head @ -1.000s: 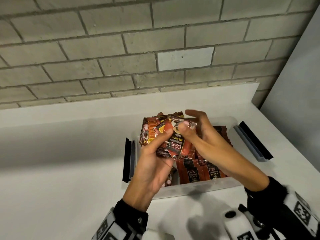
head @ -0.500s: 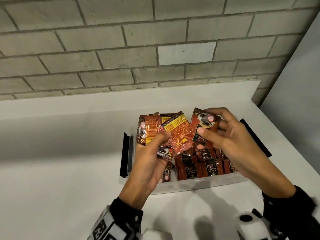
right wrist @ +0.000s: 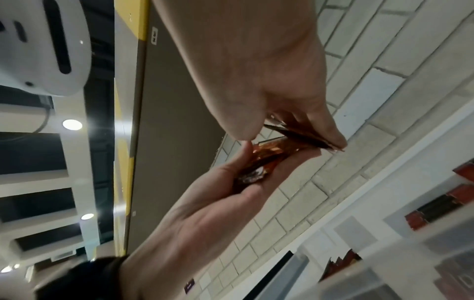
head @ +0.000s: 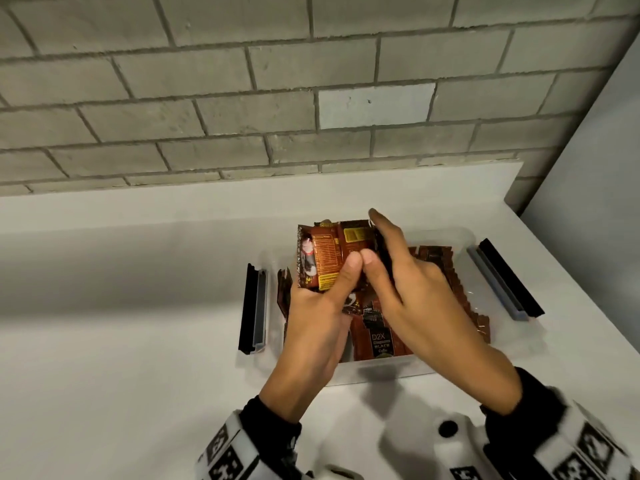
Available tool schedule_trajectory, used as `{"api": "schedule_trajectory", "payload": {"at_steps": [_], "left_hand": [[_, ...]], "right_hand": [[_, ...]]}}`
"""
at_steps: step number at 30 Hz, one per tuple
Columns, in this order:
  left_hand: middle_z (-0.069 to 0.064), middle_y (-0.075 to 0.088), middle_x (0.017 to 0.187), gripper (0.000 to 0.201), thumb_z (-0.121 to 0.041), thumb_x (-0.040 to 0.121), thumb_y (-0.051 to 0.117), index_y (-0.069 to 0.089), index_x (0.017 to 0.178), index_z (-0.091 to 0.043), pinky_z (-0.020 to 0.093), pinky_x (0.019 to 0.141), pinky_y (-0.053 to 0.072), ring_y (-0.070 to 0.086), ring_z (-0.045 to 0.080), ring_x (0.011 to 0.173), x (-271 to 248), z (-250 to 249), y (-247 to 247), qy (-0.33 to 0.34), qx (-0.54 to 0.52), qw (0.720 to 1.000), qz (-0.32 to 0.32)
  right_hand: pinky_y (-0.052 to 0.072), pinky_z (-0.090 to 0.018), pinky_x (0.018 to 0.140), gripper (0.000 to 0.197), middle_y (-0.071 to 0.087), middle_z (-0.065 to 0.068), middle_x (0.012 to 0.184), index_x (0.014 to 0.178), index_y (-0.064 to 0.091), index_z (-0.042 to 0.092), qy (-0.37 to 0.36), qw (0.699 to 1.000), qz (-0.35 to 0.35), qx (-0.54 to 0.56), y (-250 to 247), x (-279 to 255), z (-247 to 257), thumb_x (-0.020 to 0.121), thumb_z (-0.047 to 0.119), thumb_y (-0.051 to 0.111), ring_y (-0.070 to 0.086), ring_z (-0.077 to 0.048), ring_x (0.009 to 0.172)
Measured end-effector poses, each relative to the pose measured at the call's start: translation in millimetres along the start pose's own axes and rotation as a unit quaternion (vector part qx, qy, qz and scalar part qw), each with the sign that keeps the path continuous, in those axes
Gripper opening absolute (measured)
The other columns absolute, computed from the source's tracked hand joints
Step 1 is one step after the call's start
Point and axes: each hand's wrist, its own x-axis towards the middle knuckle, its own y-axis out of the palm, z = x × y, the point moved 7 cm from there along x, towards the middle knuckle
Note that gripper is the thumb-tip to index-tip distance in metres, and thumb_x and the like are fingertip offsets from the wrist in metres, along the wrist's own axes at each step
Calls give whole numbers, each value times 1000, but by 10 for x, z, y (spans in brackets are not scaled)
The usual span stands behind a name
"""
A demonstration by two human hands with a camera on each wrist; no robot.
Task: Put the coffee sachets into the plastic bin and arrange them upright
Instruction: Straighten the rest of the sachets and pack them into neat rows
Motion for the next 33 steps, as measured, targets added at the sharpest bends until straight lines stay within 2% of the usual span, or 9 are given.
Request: {"api": "schedule_trajectory", "payload": {"at_steps": [5, 10, 12, 15, 19, 23, 26, 29, 33], "left_hand": [[11, 71, 108, 22, -25, 82, 56, 76, 91, -19, 34, 75, 58, 67, 23, 103, -27, 34, -26, -36, -37, 998, 28], [14, 68, 113, 36, -27, 88, 52, 63, 115, -7, 32, 68, 57, 67, 22, 98, -14, 31, -39, -67, -34, 996, 40], [13, 69, 112, 30, -25, 92, 50, 65, 111, -9, 36, 78, 58, 67, 24, 103, -16, 38, -24, -72, -42, 996, 40], [12, 70, 111, 26, -24, 94, 49, 68, 106, -11, 36, 87, 55, 66, 23, 105, -12, 42, -4, -77, -58, 995, 27], [12, 69, 112, 26, -26, 92, 52, 68, 106, -12, 37, 93, 52, 66, 23, 106, 12, 70, -13, -84, -61, 995, 14], [15, 67, 112, 43, -34, 87, 54, 61, 119, -5, 36, 93, 52, 64, 26, 107, 29, 111, -72, -115, -65, 991, 5], [15, 69, 107, 37, -33, 91, 51, 64, 112, -5, 37, 91, 52, 66, 26, 100, 46, 107, -96, -120, -69, 990, 10], [16, 70, 109, 36, -32, 92, 51, 63, 115, -6, 37, 86, 55, 68, 27, 99, 59, 114, -113, -106, -32, 994, -2], [15, 70, 109, 34, -28, 92, 53, 60, 120, -8, 36, 74, 59, 69, 27, 96, 88, 125, -166, -95, -25, 995, -28]], "right_hand": [[55, -16, 64, 66, 64, 12, 91, 145, 19, 31, 11, 999, 19, 47, 17, 88, -60, 88, 53, 42, 65, 1, 69], [53, -11, 60, 69, 61, 10, 104, 148, 3, 35, 14, 996, 46, 74, 111, 52, -102, 91, 51, 39, 66, 1, 65], [54, -12, 61, 67, 56, 2, 125, 144, -9, 48, 8, 997, 42, 67, 152, 23, -108, 93, 51, 35, 67, -3, 72], [45, -1, 61, 53, 36, 3, 146, 143, 1, 50, -16, 999, 24, 33, 199, -2, -101, 98, 42, 29, 66, -11, 90], [37, 6, 74, 42, 34, 6, 139, 138, 20, 45, -21, 998, 10, 50, 234, -14, -105, 97, 47, 27, 53, -5, 102], [43, 0, 73, 63, 46, 12, 123, 127, 25, 38, 23, 991, 32, 124, 260, 3, -160, 76, 65, 51, 58, 9, 94], [49, -9, 64, 57, 53, 11, 111, 116, 26, 34, 50, 986, 49, 151, 254, 26, -245, 79, 45, 68, 62, 8, 84], [51, -15, 59, 49, 58, 1, 102, 112, 27, 26, 60, 983, 62, 164, 255, 27, -297, 84, 20, 67, 64, 0, 74], [55, -24, 58, 46, 59, 3, 87, 99, 29, 30, 92, 977, 35, 188, 214, 32, -409, 83, 10, 68, 64, -5, 68]]}}
